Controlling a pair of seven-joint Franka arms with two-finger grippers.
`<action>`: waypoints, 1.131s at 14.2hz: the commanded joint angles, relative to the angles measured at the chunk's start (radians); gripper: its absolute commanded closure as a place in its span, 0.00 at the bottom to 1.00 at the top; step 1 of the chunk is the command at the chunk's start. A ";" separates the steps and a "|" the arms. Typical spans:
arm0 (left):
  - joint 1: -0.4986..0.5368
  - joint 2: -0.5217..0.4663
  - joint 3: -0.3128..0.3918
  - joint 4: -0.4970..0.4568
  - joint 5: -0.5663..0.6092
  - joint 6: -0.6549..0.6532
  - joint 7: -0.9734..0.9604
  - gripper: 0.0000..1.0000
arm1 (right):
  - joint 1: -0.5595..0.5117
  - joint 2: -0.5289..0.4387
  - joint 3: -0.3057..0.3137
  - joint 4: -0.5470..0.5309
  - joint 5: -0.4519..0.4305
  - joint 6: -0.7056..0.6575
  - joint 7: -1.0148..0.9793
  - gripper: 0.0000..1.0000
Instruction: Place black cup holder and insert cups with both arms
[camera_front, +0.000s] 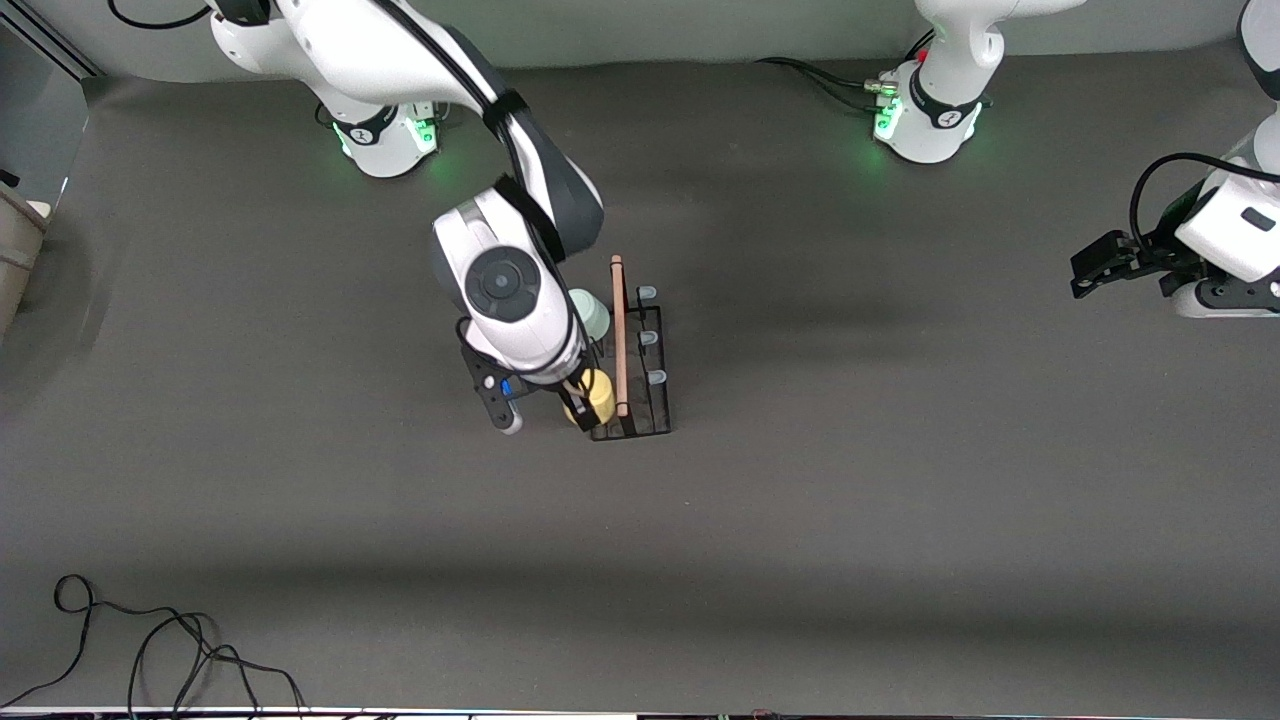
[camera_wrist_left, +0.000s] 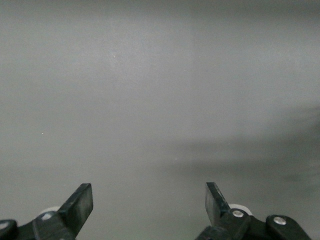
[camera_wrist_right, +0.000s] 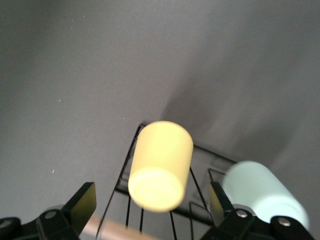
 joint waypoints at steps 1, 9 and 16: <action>-0.010 -0.010 0.005 -0.002 0.016 -0.003 -0.018 0.00 | -0.002 -0.088 0.000 0.065 -0.011 -0.163 -0.006 0.00; -0.010 -0.010 0.005 -0.002 0.016 -0.003 -0.019 0.00 | 0.008 -0.381 -0.144 0.002 -0.075 -0.413 -0.528 0.00; -0.010 -0.008 0.005 -0.002 0.016 0.004 -0.019 0.00 | -0.226 -0.534 -0.115 -0.093 -0.145 -0.447 -1.071 0.00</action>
